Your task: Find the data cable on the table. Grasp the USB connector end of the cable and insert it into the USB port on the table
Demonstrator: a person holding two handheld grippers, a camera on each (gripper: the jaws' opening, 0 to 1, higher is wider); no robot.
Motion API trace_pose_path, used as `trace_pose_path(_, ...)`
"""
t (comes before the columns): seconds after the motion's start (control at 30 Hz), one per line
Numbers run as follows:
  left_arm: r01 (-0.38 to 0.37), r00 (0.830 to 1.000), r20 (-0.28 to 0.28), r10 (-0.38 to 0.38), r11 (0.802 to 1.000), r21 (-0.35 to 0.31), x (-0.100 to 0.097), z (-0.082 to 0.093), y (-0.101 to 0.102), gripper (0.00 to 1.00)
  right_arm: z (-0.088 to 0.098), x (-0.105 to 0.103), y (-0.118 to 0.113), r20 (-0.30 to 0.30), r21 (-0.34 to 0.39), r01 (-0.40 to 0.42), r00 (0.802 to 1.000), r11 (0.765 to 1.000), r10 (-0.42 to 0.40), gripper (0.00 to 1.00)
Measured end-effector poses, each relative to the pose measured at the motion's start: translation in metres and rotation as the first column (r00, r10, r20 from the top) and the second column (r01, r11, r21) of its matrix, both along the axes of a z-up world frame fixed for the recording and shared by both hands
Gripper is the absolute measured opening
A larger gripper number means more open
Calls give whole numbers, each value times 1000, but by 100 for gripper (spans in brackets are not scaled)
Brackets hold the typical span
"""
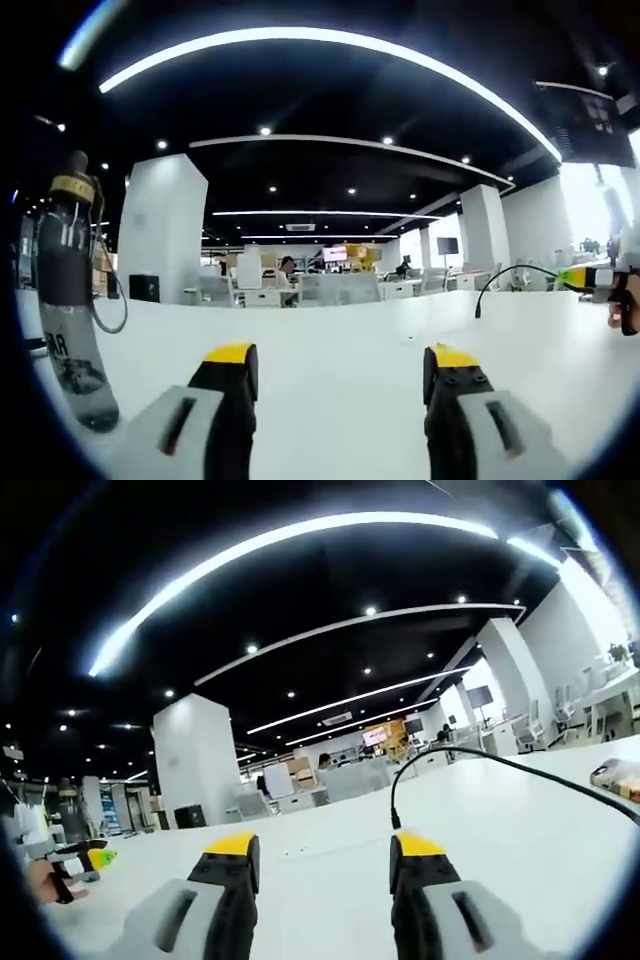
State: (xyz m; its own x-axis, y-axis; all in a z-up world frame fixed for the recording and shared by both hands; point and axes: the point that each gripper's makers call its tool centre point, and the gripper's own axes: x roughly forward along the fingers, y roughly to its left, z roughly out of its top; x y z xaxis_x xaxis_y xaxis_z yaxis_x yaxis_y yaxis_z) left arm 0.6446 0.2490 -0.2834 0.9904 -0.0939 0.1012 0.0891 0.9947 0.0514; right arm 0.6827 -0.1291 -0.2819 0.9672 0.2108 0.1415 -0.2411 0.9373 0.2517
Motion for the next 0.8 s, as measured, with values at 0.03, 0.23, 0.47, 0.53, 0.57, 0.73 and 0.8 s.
trace_pose_path(0.03, 5, 1000, -6, -5, 1000, 4, 0, -1, -2, 68, -2, 0, 0, -16, 10, -3, 1000, 1000, 3, 53)
trace_pose_path(0.23, 20, 999, -25, -19, 1000, 6, 0, -4, -8, 68, 0, 1, 5, -3, 32, -36, 999, 999, 37, 54)
trace_pose_path(0.47, 18, 1000, -19, -18, 1000, -6, -2, -2, -7, 69, 1, 1, 14, 9, 10, -59, 998, 998, 59, 58)
trace_pose_path(0.53, 17, 1000, -18, -17, 1000, -2, -3, -1, -6, 69, 2, 0, 15, 14, 7, -63, 998, 998, 63, 58)
trace_pose_path(0.57, 16, 1000, -17, -16, 1000, -1, -3, 0, -6, 69, 2, 0, 16, 15, 9, -66, 998, 998, 66, 57)
trace_pose_path(0.73, 9, 1000, -25, -9, 1000, 5, -4, -1, -4, 70, 6, -3, 17, 35, 10, -71, 997, 997, 70, 57)
trace_pose_path(0.8, 6, 1000, -28, -5, 1000, 22, -4, -1, -5, 70, 9, -6, 18, 49, 24, -84, 995, 996, 83, 58)
